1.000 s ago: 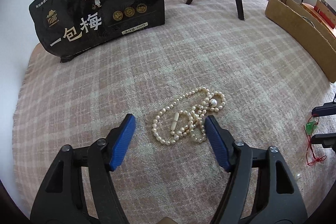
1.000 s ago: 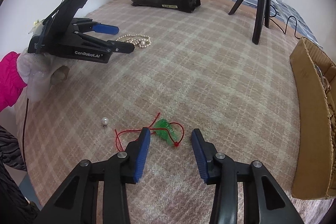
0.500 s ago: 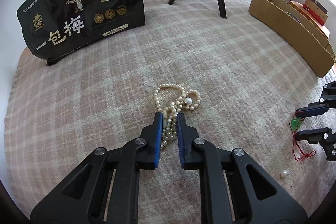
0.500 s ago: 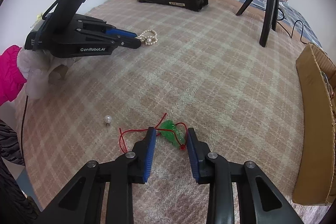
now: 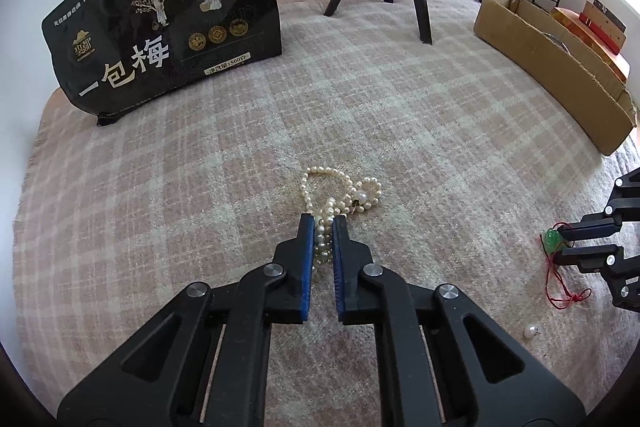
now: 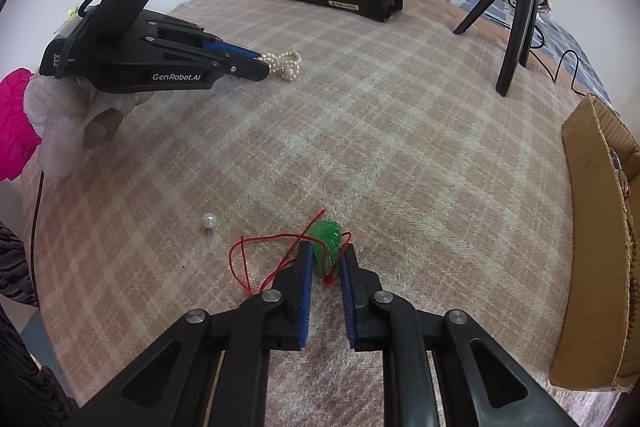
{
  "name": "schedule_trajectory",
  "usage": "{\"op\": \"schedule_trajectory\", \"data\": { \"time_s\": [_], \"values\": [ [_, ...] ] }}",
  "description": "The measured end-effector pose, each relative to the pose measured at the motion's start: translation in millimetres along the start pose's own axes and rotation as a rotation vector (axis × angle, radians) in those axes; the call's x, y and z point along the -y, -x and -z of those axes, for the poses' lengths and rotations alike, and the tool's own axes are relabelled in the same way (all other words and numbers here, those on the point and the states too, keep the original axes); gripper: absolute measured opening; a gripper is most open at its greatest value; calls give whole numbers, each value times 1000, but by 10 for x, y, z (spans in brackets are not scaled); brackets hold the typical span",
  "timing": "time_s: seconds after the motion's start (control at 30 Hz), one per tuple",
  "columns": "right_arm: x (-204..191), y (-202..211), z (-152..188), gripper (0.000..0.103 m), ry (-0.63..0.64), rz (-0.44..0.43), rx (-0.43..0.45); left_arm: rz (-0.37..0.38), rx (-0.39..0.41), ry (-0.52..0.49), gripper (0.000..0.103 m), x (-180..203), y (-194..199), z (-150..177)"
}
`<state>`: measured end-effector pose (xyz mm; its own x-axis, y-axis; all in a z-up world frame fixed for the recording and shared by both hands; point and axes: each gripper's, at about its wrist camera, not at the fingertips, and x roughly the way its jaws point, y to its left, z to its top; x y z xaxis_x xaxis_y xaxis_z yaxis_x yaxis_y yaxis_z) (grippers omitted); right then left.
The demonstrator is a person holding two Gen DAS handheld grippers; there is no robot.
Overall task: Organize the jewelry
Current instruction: 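Lift the pearl necklace with the left tool while the right tool carries the pendant to the box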
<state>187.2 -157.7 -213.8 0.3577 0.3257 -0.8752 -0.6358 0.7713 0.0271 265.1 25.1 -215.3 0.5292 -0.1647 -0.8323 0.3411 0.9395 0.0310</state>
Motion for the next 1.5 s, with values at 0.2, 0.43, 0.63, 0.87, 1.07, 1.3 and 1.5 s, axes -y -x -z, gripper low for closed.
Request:
{"op": "schedule_trajectory", "data": {
  "time_s": [0.2,0.43,0.63,0.87,1.07,1.3,1.5],
  "values": [
    [-18,81,9,11,3,10,8,-7,31,17,6,-25,126,-81],
    [3,245,-12,11,-10,24,42,-14,83,39,6,-49,372,-172],
    [35,398,-41,11,-26,34,75,-15,130,73,6,-113,600,-267],
    [72,626,-67,11,-47,49,123,-8,178,89,6,-68,855,-336],
    [174,849,-83,11,-84,73,169,8,208,86,6,63,1005,-410],
    [367,1140,-57,11,-139,105,231,42,246,75,6,285,1143,-529],
    [548,1355,7,11,-190,133,271,78,269,55,6,519,1210,-652]
  ]
}}
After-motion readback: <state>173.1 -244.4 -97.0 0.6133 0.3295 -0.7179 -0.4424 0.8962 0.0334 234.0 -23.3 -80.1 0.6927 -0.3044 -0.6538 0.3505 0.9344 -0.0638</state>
